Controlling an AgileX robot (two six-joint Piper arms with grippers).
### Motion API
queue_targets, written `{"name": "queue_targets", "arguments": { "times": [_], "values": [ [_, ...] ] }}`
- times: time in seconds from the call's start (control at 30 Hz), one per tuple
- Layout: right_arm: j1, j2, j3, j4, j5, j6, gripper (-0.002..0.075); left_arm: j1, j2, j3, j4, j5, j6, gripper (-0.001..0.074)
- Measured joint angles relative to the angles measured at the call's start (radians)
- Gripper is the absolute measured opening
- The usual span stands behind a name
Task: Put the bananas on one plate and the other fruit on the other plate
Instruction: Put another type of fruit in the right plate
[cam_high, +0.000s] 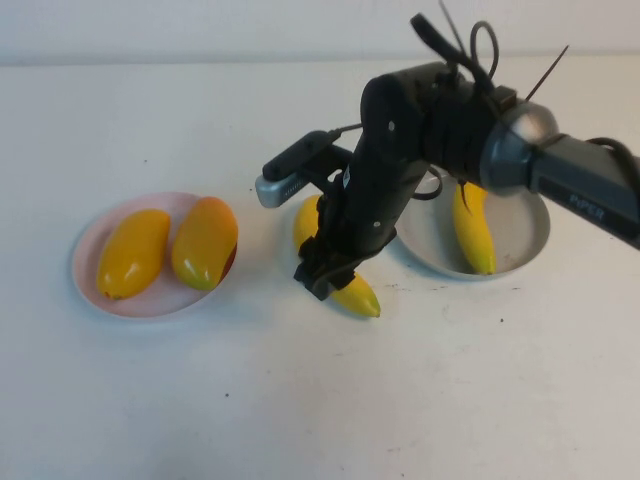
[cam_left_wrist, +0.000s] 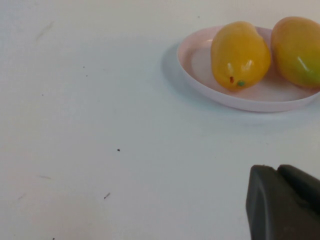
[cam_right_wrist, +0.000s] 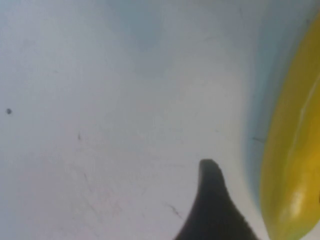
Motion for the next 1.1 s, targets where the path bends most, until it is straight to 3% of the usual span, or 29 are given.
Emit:
{"name": "queue_targets", "arguments": {
  "times": [0.33, 0.53, 0.63, 0.73, 0.93, 1.1],
  "values": [
    [0.000, 0.055, -0.006, -0.025, -0.006, 0.000, 0.0391, 0.000, 0.000, 0.000, 0.000, 0.000, 0.000, -0.0004],
    [0.000, 0.057, -0.006, -0.048, -0.013, 0.008, 0.0272, 0.000, 0.000, 0.000, 0.000, 0.000, 0.000, -0.0004],
    [0.000, 0.059, -0.006, -0.077, -0.019, 0.041, 0.0251, 0.000, 0.000, 0.000, 0.000, 0.000, 0.000, -0.0004],
    [0.000, 0.060, -0.012, -0.088, -0.017, 0.064, 0.0279, 0.000, 0.000, 0.000, 0.000, 0.000, 0.000, -0.0004],
    [0.000, 0.068, -0.092, -0.094, 0.064, 0.073, 0.0429, 0.000, 0.000, 0.000, 0.000, 0.000, 0.000, -0.0004],
    [0.000, 0.062, -0.137, -0.110, 0.064, 0.075, 0.0459, 0.000, 0.000, 0.000, 0.000, 0.000, 0.000, -0.0004]
  ]
}}
